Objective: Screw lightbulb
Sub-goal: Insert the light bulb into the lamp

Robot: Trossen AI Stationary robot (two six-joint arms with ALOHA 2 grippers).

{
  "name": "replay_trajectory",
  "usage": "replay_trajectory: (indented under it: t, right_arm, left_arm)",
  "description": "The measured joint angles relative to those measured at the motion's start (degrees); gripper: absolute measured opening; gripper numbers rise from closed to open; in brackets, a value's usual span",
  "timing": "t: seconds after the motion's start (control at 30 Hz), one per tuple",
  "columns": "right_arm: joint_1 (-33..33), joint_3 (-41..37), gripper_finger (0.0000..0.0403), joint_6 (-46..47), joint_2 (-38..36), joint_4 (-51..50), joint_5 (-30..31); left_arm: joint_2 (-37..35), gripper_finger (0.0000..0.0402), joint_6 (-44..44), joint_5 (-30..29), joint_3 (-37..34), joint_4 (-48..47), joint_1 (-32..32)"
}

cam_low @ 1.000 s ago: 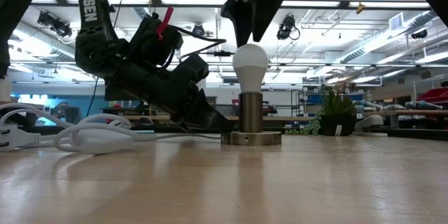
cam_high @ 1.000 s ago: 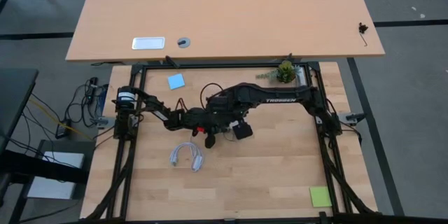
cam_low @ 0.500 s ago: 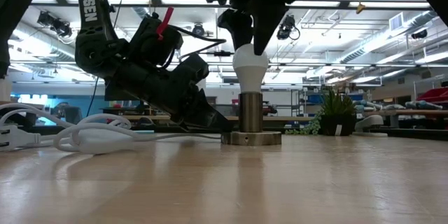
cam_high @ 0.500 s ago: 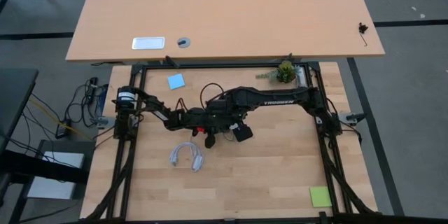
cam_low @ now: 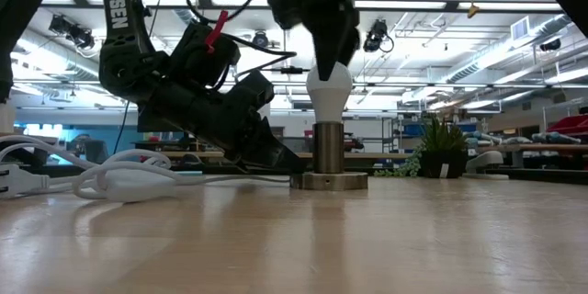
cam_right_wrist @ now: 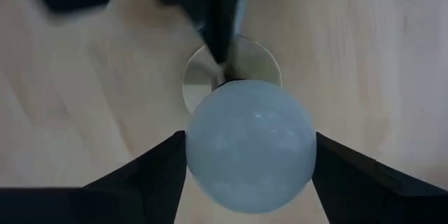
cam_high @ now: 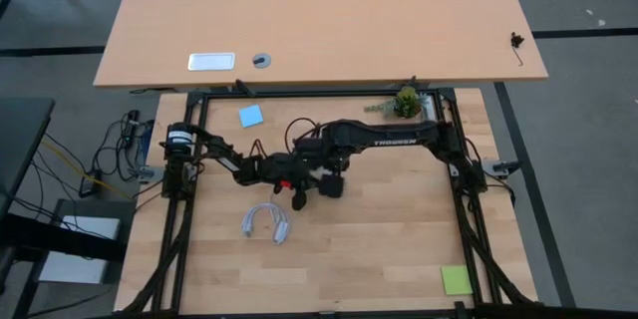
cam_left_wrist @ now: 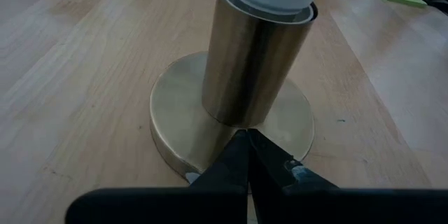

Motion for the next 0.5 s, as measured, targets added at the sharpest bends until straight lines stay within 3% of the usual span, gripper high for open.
replay_trajectory:
  t: [0.1, 0.2, 0.5]
  right_arm:
    - [-0.7, 0.0, 0.0289, 10.2, 0.0, 0.4, -2.7]
    - [-0.6, 0.0, 0.0302, 12.8, 0.0, 0.8, -2.9]
    - [-0.6, 2.7, 0.0338, -0.1, 0.0, -0.1, -5.4]
  left_arm:
    - [0.0, 0.0008, 0.0, 0.1, 0.0, 0.0, 0.0]
    - [0.0, 0.0008, -0.2, 0.2, 0.0, 0.1, 0.0]
    - [0.0, 0.0007, -0.2, 0.2, 0.0, 0.0, 0.0]
